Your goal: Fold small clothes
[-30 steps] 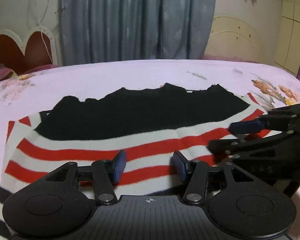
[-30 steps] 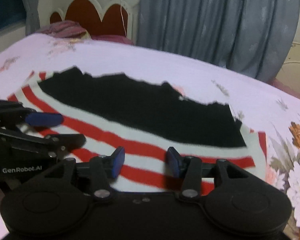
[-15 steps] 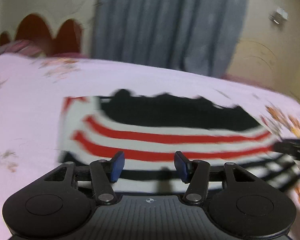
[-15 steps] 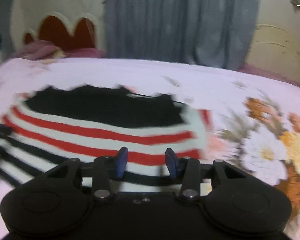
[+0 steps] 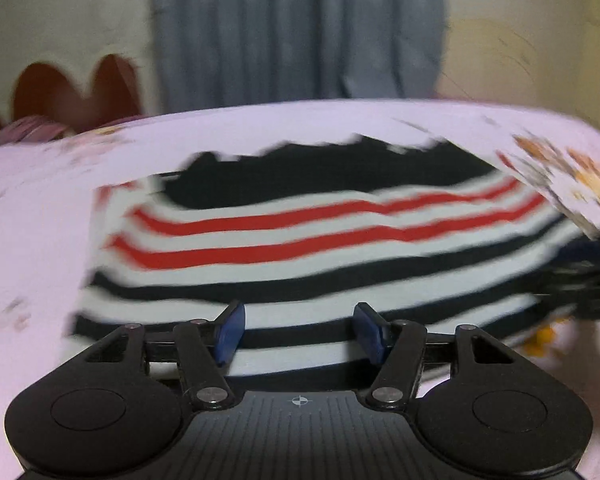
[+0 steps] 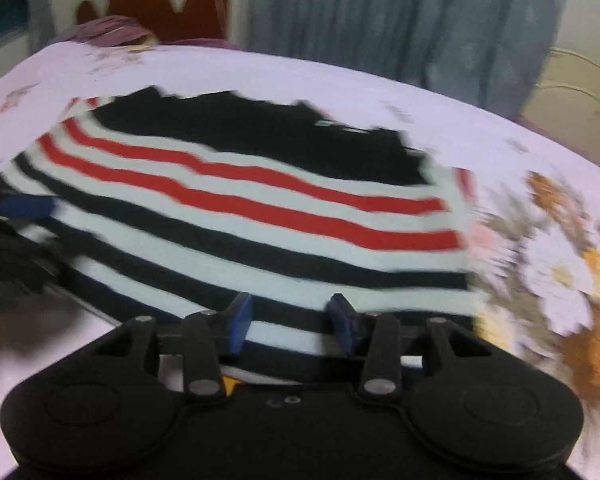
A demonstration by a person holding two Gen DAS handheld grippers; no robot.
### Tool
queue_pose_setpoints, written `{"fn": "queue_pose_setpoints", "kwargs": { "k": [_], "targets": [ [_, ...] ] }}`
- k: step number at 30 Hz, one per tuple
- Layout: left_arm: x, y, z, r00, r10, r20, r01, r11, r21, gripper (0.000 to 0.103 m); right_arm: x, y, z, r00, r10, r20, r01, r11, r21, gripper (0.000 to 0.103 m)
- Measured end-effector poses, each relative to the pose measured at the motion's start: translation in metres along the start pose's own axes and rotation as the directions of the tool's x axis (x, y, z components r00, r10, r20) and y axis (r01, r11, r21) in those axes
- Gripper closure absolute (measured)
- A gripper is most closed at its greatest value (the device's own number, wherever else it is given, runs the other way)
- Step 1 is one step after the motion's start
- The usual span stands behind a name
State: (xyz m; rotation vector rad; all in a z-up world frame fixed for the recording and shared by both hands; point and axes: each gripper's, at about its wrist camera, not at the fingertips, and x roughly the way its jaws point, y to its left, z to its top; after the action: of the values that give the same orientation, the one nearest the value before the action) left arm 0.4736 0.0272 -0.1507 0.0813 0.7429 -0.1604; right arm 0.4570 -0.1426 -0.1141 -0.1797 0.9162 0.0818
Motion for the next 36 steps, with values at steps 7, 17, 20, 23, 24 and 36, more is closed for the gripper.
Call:
{"fn": "queue_pose_setpoints", "kwargs": {
  "k": [7,17,20,23,24,36],
  "targets": [
    [-0.026,0.067,-0.022,0.995,0.091,0.032,-0.087,0.991,-0.101,0.044,-0.028,-0.070,-0.035,0.998,-0.056,0.033,0.049,0.984,0.174,0.063],
    [-0.006,0.095,-0.027,0.992,0.122,-0.039,-0.127,0.974,-0.186,0.071,-0.002,-0.090,-0.034,0.999,0.015,-0.040,-0.005,0.971,0.241,0.081],
    [-0.013,0.103,-0.027,0.992,0.123,-0.001,-0.119,0.964,-0.239,0.092,-0.009,-0.086,-0.037,0.999,0.005,-0.033,0.002,0.979,0.206,0.096],
    [-0.013,0.108,-0.031,0.992,0.125,0.003,-0.121,0.964,-0.239,0.092,-0.023,-0.082,-0.042,0.999,-0.015,-0.037,0.022,0.984,0.179,0.097],
    [-0.008,0.107,-0.032,0.992,0.128,-0.010,-0.127,0.968,-0.217,0.092,-0.020,-0.080,-0.045,0.998,-0.021,-0.054,0.030,0.984,0.176,0.097],
    [-0.027,0.037,-0.020,0.988,0.134,0.079,-0.136,0.990,0.026,0.052,-0.030,-0.051,-0.032,0.996,-0.040,0.078,0.029,0.991,0.130,0.073]
  ]
}}
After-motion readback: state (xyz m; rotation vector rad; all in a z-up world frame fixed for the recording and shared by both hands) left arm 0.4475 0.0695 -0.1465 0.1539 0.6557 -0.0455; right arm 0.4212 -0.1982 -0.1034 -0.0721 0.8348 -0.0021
